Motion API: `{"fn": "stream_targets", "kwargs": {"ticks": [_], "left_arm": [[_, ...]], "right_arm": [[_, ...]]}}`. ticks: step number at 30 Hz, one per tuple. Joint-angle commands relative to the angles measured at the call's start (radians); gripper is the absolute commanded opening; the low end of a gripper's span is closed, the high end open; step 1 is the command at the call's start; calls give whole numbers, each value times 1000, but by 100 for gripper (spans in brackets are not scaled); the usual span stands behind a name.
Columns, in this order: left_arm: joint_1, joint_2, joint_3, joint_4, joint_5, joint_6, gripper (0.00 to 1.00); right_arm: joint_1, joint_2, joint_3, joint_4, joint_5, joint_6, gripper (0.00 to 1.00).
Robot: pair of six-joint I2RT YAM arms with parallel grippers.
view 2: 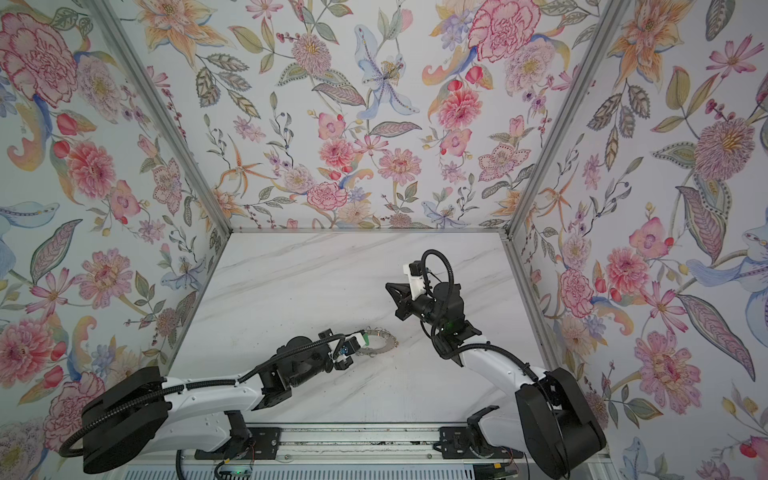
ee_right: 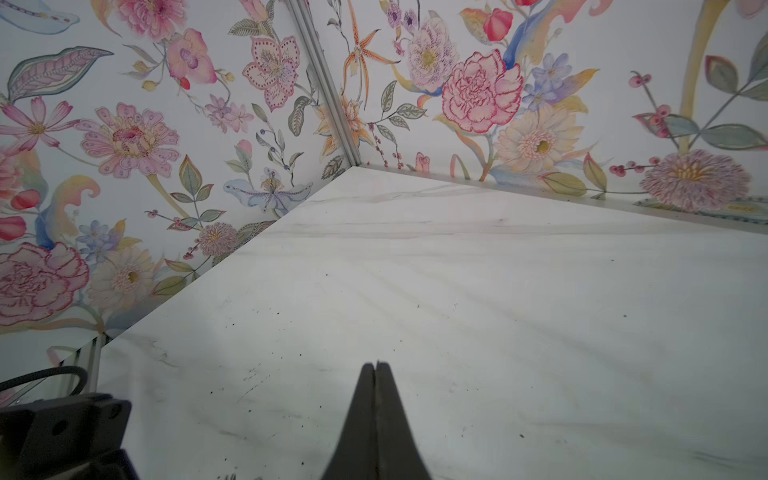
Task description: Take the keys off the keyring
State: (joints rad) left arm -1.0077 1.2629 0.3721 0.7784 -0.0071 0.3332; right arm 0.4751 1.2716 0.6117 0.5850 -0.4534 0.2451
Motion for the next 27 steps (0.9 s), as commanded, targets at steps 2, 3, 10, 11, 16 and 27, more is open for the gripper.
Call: {"fn": "stream_targets", "kwargs": {"ticks": [2, 3, 10, 11, 16, 27], "left_arm": [[25, 9, 28, -1, 26, -33, 0], [42, 6, 27, 0, 48, -49, 0], [131, -31, 33, -6, 196, -129, 0], [150, -32, 39, -5, 240, -153, 0], [201, -38, 46, 49, 368, -260, 0], [265, -25, 42, 108, 530, -432, 0]], "right_arm": [[4, -11, 37, -283, -190, -39, 7], [7, -24, 25, -312, -192, -46, 9], [31, -134, -37, -448, -157, -112, 15], [39, -147, -35, -459, -145, -112, 16], [90, -131, -12, -453, -112, -100, 17], [232, -39, 29, -362, -136, -77, 22]]}}
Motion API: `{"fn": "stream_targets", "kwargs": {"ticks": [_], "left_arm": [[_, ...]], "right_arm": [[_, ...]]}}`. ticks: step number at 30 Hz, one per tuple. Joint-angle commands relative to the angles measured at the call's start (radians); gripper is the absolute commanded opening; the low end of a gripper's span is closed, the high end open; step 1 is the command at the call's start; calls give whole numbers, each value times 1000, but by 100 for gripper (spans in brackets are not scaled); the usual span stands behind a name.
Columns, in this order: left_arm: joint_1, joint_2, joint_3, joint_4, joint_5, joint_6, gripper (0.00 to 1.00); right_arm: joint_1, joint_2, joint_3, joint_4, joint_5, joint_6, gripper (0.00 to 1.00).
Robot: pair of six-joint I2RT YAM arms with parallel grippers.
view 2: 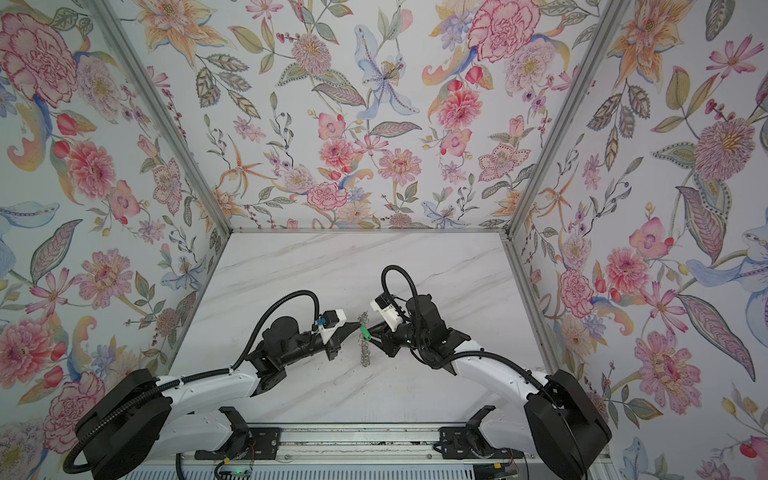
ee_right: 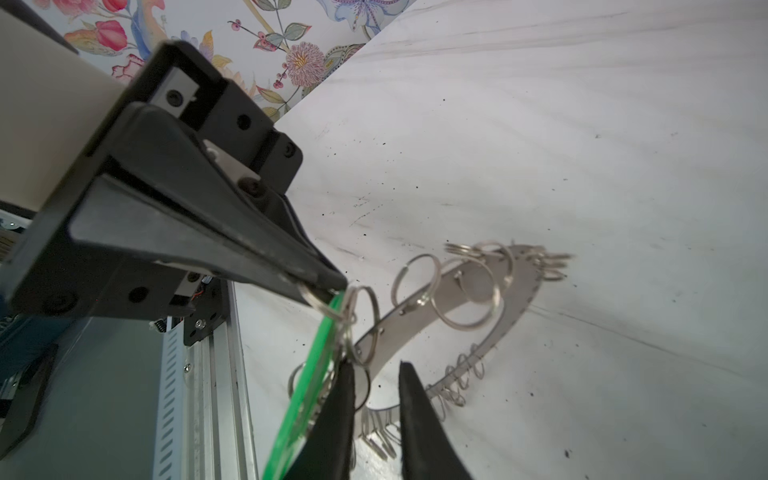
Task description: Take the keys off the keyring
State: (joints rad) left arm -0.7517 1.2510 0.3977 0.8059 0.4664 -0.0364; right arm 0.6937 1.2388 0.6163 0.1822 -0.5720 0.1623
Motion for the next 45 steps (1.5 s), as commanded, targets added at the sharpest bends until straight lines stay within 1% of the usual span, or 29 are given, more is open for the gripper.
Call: {"fn": "stream_targets", "kwargs": {"ticks": [1, 2, 5, 7, 9, 14, 16, 18, 21, 23, 26, 27, 29, 31, 33, 37, 38, 41, 43, 45], "left_arm": [[11, -13, 12, 81, 50, -68, 0], [11, -14, 10, 84, 41, -75, 0], [11, -10, -1, 99, 22, -88, 0], [11, -7, -2, 107, 5, -91, 0], [11, -5, -4, 116, -11, -97, 0], [11, 13, -2, 161, -11, -129, 0], [11, 18, -1, 170, -7, -140, 0], [11, 17, -2, 172, -2, -148, 0], [9, 12, -3, 169, -2, -158, 0], [8, 8, -5, 166, -13, -160, 0], [9, 7, -6, 155, -32, -160, 0], [9, 9, -4, 151, -41, -163, 0], [9, 15, -1, 151, -49, -169, 0], [9, 24, -2, 168, -59, -183, 0], [9, 34, -4, 194, -73, -206, 0], [-1, 50, -5, 230, -109, -231, 0], [-9, 51, 0, 220, -125, -220, 0], [-22, 49, 11, 185, -146, -198, 0], [-24, 39, 8, 178, -152, -193, 0], [-23, 24, 9, 155, -158, -182, 0]], "right_arm": [[13, -10, 23, 41, -16, 9, 24], [13, -10, 23, 39, -15, 10, 26], [21, -5, 21, 51, -32, 25, 40], [35, -5, 16, 57, -14, 30, 48], [38, 1, 3, 86, 7, 52, 54], [29, 41, -14, 132, 65, 91, 55], [4, 60, -18, 151, 60, 104, 56], [-32, 77, -27, 190, 27, 126, 56], [-76, 90, -34, 246, -7, 153, 60], [-72, 92, -23, 256, -32, 155, 63], [-52, 90, 1, 224, -37, 135, 64], [-22, 88, 5, 215, -38, 131, 65], [-5, 79, 7, 201, -26, 133, 68], [6, 75, -3, 231, -15, 159, 69], [22, 85, -8, 269, 25, 202, 77], [71, 126, -3, 350, 110, 271, 81], [89, 139, 5, 365, 137, 284, 81], [126, 165, 39, 328, 227, 283, 81], [131, 167, 50, 278, 280, 253, 80], [110, 154, 45, 233, 305, 230, 77]]}}
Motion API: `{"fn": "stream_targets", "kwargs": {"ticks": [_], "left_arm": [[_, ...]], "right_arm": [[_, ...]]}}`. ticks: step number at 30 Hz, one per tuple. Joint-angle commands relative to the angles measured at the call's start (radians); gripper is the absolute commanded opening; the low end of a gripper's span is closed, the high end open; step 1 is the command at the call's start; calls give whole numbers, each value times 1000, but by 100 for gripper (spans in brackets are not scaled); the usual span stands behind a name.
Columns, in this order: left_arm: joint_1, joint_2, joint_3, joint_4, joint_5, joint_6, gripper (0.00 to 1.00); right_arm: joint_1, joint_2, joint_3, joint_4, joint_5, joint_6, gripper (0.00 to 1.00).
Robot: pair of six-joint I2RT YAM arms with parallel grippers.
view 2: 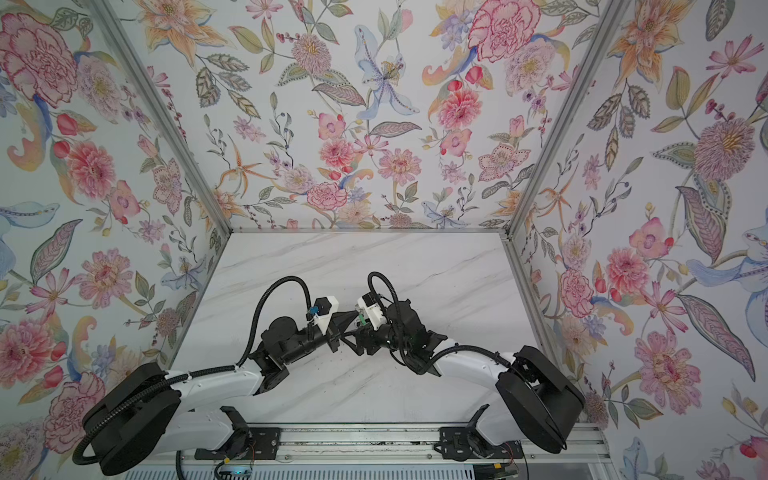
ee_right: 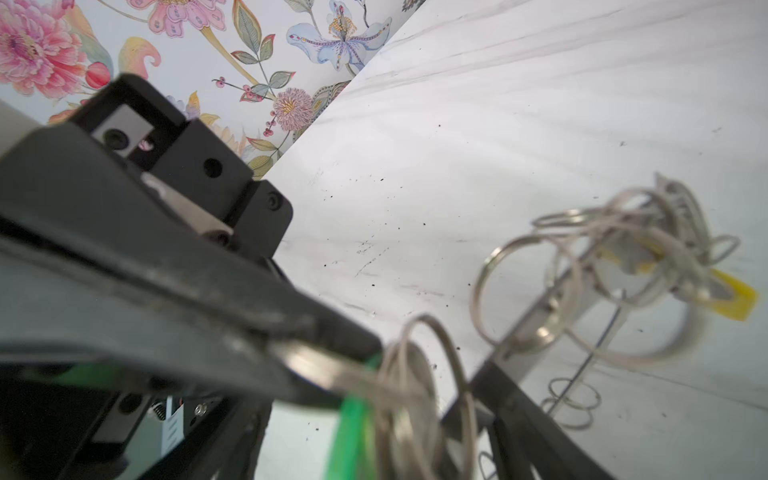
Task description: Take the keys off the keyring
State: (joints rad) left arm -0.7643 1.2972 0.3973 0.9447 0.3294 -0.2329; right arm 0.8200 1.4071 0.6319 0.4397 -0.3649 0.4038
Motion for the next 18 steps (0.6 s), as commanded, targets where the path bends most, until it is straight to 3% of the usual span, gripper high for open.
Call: {"fn": "stream_targets", "kwargs": {"ticks": [1, 8, 18], "left_arm": [[-9, -28, 10, 5, -16, 19, 0], [3, -26, 28, -31, 47, 16, 0], [53, -28, 34, 17, 155, -29, 0]], "right_arm": [[-33, -22, 20, -28, 88, -13, 75], [-144, -99, -27, -79, 47, -55, 65], [-212, -165, -96, -62, 25, -66, 62]]}}
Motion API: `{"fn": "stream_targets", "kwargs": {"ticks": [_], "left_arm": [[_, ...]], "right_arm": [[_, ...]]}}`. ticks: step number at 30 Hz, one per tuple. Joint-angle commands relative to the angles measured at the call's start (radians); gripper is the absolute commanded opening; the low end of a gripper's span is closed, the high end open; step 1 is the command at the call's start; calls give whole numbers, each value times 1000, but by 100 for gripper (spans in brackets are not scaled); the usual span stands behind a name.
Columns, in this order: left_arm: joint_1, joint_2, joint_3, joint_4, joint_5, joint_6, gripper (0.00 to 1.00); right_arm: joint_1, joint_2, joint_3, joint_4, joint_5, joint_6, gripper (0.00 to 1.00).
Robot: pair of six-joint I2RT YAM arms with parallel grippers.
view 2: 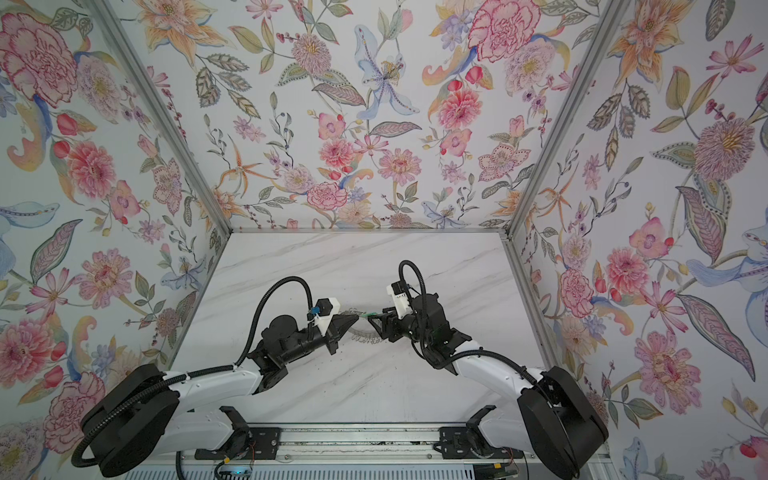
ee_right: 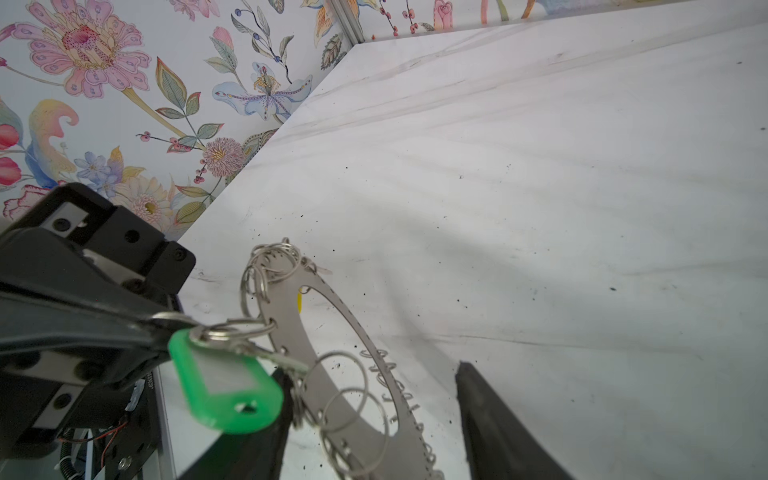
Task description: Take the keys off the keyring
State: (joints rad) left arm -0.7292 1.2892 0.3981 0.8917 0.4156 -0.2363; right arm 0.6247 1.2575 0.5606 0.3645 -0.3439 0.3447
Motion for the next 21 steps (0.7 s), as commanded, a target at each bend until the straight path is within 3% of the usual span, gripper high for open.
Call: {"fn": "stream_targets", "kwargs": {"ticks": [1, 8, 13, 19, 21], "left_arm": [[25, -17, 29, 90, 81, -37, 0], [104, 19, -11, 265, 183, -154, 0], [113, 62, -10, 327, 239, -189, 0], [113, 76, -13, 329, 262, -188, 0], [113, 73, -8, 300, 263, -172, 0]], "right_arm": [[-17, -13, -24, 18, -2, -7, 62], [-31, 1, -37, 27, -10, -12, 63], [-31, 25, -29, 64, -37, 5, 63], [-29, 27, 1, 62, -87, -21, 63], [-31, 25, 19, 45, -162, -60, 63]]}}
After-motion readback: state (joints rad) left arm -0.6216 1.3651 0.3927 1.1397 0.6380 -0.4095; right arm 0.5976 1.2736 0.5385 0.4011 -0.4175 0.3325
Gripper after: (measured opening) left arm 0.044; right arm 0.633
